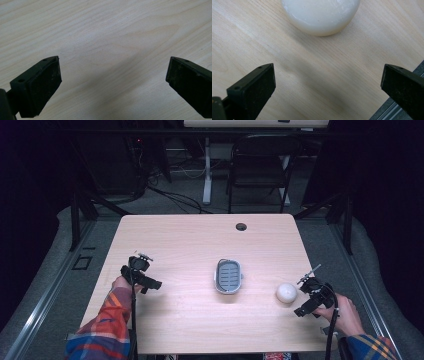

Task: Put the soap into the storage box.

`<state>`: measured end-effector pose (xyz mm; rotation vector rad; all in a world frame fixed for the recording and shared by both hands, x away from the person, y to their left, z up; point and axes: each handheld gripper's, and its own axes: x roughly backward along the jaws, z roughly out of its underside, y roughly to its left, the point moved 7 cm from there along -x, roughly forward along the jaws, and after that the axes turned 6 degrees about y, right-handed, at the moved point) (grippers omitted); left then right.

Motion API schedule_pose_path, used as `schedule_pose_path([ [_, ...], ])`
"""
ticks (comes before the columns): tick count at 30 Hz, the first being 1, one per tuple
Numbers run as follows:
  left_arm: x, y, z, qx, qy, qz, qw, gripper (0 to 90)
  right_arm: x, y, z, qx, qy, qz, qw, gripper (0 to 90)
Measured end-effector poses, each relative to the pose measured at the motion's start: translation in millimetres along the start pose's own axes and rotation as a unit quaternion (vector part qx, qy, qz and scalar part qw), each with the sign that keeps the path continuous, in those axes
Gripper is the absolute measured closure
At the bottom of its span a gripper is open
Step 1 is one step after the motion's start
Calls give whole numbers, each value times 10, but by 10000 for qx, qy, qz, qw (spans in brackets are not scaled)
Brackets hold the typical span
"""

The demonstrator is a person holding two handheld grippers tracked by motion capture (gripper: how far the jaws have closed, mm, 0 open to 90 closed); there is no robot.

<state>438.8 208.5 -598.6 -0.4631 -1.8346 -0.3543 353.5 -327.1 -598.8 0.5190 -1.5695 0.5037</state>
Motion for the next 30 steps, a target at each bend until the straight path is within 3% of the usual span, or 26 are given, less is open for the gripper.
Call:
schedule_pose_path([
  [5,9,-16,-7,-39,-27,1,10000,1,-1,15,-22,-57,-97,53,9999,0],
  [10,4,-23,-10,-53,-9,3,10000,1,46,2,-60,80,-52,110,9999,0],
  [12,3,-22,-12,-48,-14,-2,10000,1,37,18,-89,-32,-247,35,9997,0],
  [14,3,-36,-18,-67,9,-3,10000,1,46,10,-101,17,-245,28,9997,0],
  [17,7,-40,-27,-96,-5,-7,10000,1,68,-5,-108,166,-51,28,9998,0],
  [19,5,-38,-27,-79,-4,12,10000,1,55,-12,-130,123,-54,22,9999,0],
  [20,8,-24,-22,-70,19,12,10000,1,38,11,-160,-22,-217,-61,9997,0],
  [22,9,-22,-23,-59,-3,9,10000,1,94,-37,-164,234,75,62,9997,0],
  [23,10,-23,-24,-67,-4,11,10000,1,94,-37,-174,247,68,61,9997,0],
  [24,10,-26,-26,-72,-3,11,10000,1,59,2,-204,30,-194,-37,9998,0],
  [27,7,-32,-28,-79,1,27,10000,1,71,-23,-212,196,113,-20,9997,0],
  [29,11,-33,-28,-81,4,36,10000,1,39,12,-268,-43,-167,-151,9997,0],
  [30,14,-33,-30,-80,-15,34,10000,1,143,-72,-253,493,457,50,9977,0],
])
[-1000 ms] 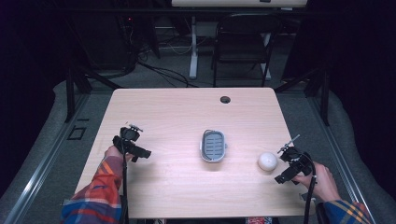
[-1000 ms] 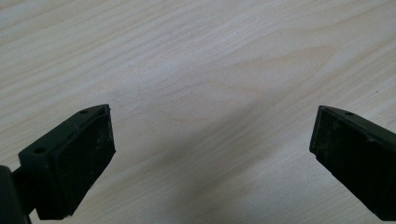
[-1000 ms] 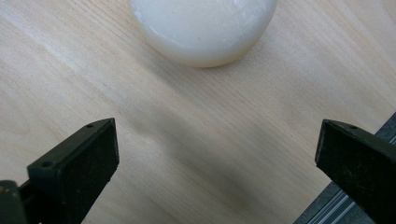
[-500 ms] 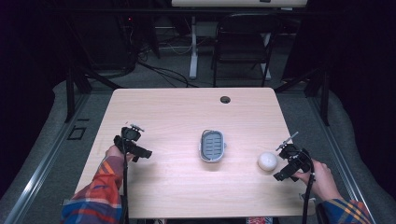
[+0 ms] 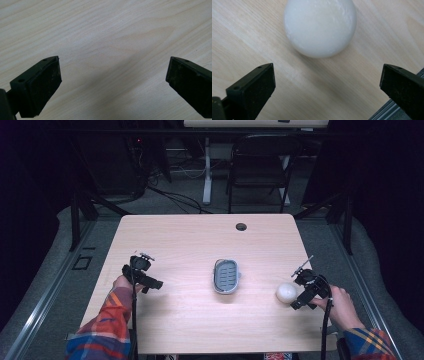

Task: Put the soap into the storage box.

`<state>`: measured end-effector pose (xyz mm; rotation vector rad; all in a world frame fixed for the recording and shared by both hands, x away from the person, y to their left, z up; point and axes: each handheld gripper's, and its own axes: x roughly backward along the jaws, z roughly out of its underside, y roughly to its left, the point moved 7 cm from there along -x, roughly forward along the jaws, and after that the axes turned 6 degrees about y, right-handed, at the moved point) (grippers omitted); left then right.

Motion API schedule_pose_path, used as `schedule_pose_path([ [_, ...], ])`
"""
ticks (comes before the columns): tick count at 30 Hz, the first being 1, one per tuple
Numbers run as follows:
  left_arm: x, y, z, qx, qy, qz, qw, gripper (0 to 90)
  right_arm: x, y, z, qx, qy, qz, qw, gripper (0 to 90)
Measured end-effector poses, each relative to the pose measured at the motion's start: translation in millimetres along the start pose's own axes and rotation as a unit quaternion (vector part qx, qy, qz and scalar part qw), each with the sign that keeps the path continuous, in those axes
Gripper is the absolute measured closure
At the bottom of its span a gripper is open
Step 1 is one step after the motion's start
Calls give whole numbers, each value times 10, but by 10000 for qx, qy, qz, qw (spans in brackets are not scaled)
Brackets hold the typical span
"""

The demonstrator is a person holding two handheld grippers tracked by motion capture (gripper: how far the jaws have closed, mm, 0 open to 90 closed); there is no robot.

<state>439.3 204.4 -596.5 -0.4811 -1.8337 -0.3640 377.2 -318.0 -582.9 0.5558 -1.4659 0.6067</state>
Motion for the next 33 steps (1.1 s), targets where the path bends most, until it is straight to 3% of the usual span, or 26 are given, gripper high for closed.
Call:
schedule_pose_path([
  [1,3,0,-1,7,-11,-2,10000,1,13,7,-29,-39,-75,-27,10000,0],
  [2,4,2,-3,12,-18,-1,10000,1,-26,58,-79,-377,-487,-150,9980,0],
  [3,2,5,-3,12,-15,-5,10000,1,2,44,-108,-295,-446,-130,9985,0],
  [7,-2,5,-4,6,1,1,10000,1,19,31,-231,-410,-644,-103,9970,0],
  [13,-3,9,-3,14,-12,9,10000,1,9,20,-342,-159,-191,-76,9997,0],
  [14,-2,11,-3,7,-11,6,10000,1,-27,47,-386,-347,-436,-108,9984,0],
  [15,-2,12,-3,9,-11,8,10000,1,-11,33,-389,-258,-305,-29,9992,0],
  [16,-3,11,-4,23,-21,11,10000,1,-42,61,-428,-416,-508,-74,9978,0],
  [19,0,10,-6,9,-13,4,10000,1,-30,41,-457,-126,-54,45,9999,0],
  [20,-1,6,-8,22,-35,5,10000,1,-83,77,-491,-305,-281,-26,9991,0],
  [21,-1,6,-8,22,-35,5,10000,1,-83,77,-491,-305,-281,-26,9991,0],
  [23,1,9,-6,35,-33,10,10000,1,-66,56,-498,-11,131,58,9999,0],
  [24,1,10,-6,34,-32,7,10000,1,-156,127,-554,-427,-442,-88,9981,0],
  [25,0,9,-6,35,-31,11,10000,1,-59,43,-509,110,284,131,9995,0],
  [26,-1,8,-6,34,-30,14,10000,1,-125,94,-545,-170,-113,-7,9998,0],
  [28,-3,9,-7,15,-24,8,10000,1,-182,123,-584,-355,-372,-63,9987,0],
  [29,-4,6,-7,30,-16,23,10000,1,-70,35,-523,279,556,124,9980,0],
  [30,-4,9,-5,20,-5,21,10000,1,-168,107,-555,-80,115,-38,9999,0],
  [31,-5,13,-5,13,-5,19,10000,1,-276,183,-617,-586,-518,-207,9967,28],
  [32,-7,14,-5,14,-2,21,10000,1,-232,134,-582,-252,-54,-127,9996,73],
  [33,-8,13,-4,18,3,30,10000,1,-201,109,-568,-47,217,-84,9997,91],
])
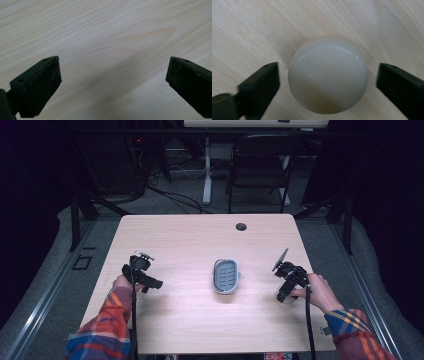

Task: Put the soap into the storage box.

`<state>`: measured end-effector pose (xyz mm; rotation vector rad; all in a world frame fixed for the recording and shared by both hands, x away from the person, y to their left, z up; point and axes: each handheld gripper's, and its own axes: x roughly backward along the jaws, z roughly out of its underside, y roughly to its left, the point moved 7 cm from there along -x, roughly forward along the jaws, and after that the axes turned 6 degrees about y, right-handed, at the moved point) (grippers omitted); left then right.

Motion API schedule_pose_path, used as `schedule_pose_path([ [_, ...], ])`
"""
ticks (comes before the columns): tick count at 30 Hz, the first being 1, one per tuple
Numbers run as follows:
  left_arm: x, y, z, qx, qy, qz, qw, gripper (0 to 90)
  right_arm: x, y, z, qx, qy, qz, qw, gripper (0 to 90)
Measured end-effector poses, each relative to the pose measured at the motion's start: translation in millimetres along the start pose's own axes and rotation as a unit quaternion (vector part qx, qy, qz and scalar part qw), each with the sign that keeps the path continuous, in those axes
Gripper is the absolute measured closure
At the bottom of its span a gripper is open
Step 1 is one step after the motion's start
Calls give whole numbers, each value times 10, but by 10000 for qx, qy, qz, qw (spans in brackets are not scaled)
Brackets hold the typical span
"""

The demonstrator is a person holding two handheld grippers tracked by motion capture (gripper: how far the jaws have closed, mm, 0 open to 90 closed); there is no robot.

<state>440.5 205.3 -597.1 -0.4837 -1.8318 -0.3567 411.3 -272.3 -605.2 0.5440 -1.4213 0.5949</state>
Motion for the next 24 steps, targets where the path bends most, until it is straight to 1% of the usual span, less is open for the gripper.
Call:
schedule_pose_path([
  [1,0,0,0,-2,2,3,10000,1,25,-21,9,141,206,35,9997,105],
  [2,-1,0,0,-1,1,4,10000,1,20,-26,5,176,224,56,9996,121],
  [3,0,0,0,-3,2,5,10000,1,7,-13,-1,132,186,28,9997,136],
  [4,0,0,0,-3,0,5,10000,1,-17,9,-14,43,50,-34,10000,138],
  [6,-1,-1,0,-5,2,6,10000,1,-6,2,-11,157,210,-1,9997,143],
  [7,-1,-1,0,-7,0,4,10000,1,-6,1,-15,171,223,12,9996,145],
  [8,-1,-1,0,-7,0,4,10000,1,-6,1,-15,171,223,12,9996,145],
  [9,0,0,1,-6,4,5,10000,1,-33,14,-30,53,89,-12,9999,150],
  [10,-1,-1,1,8,-2,5,10000,1,-30,10,-28,82,142,-12,9999,153],
  [11,0,0,1,8,-2,0,10000,1,-27,-10,-24,170,218,54,9996,156],
  [12,-1,0,1,9,0,1,10000,1,-43,4,-30,59,161,-6,9999,162],
  [13,-1,2,2,-2,10,-2,10000,1,-40,-7,-28,114,218,15,9997,174],
  [14,-1,2,2,-2,10,-2,10000,1,-40,-7,-28,114,218,15,9997,174],
  [15,0,-2,1,-4,5,-2,10000,1,-32,-32,-24,184,354,94,9992,210],
  [16,0,-4,0,-3,3,0,10000,1,-57,-11,-35,66,204,23,9998,210],
  [18,1,-4,0,-5,2,-6,10000,1,-56,-10,-39,62,204,-13,9998,234],
  [19,1,-4,1,-3,2,-3,10000,1,-59,-13,-45,79,157,-9,9998,235],
  [20,0,-3,1,-5,2,-2,10000,1,-57,-15,-46,68,169,-4,9998,235],
  [21,0,-3,1,-6,2,-3,10000,1,-47,-28,-41,107,252,32,9996,236],
  [22,0,-3,1,-6,2,-3,10000,1,-47,-28,-41,107,252,32,9996,236],
  [23,2,-3,1,-12,6,-2,10000,1,-30,-36,-36,122,355,42,9993,237],
  [24,2,-3,1,-12,6,-2,10000,1,-30,-36,-36,122,355,42,9993,237],
])
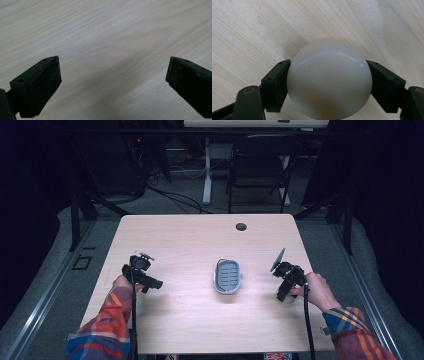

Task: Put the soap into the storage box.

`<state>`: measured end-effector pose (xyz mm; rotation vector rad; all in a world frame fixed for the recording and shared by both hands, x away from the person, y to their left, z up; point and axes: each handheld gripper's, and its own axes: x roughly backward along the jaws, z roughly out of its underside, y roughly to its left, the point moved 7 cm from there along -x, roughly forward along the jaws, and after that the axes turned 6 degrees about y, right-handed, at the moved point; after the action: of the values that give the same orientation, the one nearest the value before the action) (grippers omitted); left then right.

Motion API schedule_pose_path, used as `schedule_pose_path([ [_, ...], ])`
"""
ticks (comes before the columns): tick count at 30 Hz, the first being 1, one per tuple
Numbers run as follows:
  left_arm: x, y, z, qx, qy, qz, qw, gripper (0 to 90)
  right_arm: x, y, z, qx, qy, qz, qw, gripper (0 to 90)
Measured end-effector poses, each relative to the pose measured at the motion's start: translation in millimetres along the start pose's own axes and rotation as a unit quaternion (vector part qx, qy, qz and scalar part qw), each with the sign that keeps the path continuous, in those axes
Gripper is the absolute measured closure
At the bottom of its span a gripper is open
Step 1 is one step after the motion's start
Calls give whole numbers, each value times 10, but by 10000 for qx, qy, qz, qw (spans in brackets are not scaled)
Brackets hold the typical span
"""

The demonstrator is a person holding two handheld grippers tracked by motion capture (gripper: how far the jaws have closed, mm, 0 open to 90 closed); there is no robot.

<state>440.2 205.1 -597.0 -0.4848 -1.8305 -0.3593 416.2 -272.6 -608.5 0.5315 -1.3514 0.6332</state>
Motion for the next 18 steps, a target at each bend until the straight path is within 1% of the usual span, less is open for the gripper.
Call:
schedule_pose_path([
  [5,0,0,0,0,0,-3,10000,1,18,-5,2,-22,-11,9,10000,237],
  [7,0,-1,0,1,2,-3,10000,1,41,-14,-5,2,-90,55,9999,237],
  [9,0,-2,1,2,2,0,10000,1,58,-13,-3,8,-53,49,10000,238],
  [11,0,-5,-1,3,-10,-6,10000,1,77,-10,-20,8,-154,67,9999,238],
  [12,0,-5,-1,3,-10,-6,10000,1,89,-8,-18,8,-100,60,9999,238],
  [13,-3,-4,-3,-9,-6,-16,10000,1,67,16,-43,-99,-327,31,9994,238],
  [14,-4,-4,-3,-6,-9,-14,10000,1,71,20,-47,-97,-337,25,9994,238],
  [15,-4,-4,-3,-8,-8,-14,10000,1,106,-1,-36,67,-137,82,9998,238],
  [16,-4,-3,-2,-11,-5,-15,10000,1,108,1,-44,66,-169,93,9998,238],
  [18,-2,-1,-1,-7,2,-5,10000,1,123,5,-52,86,-147,116,9998,238],
])
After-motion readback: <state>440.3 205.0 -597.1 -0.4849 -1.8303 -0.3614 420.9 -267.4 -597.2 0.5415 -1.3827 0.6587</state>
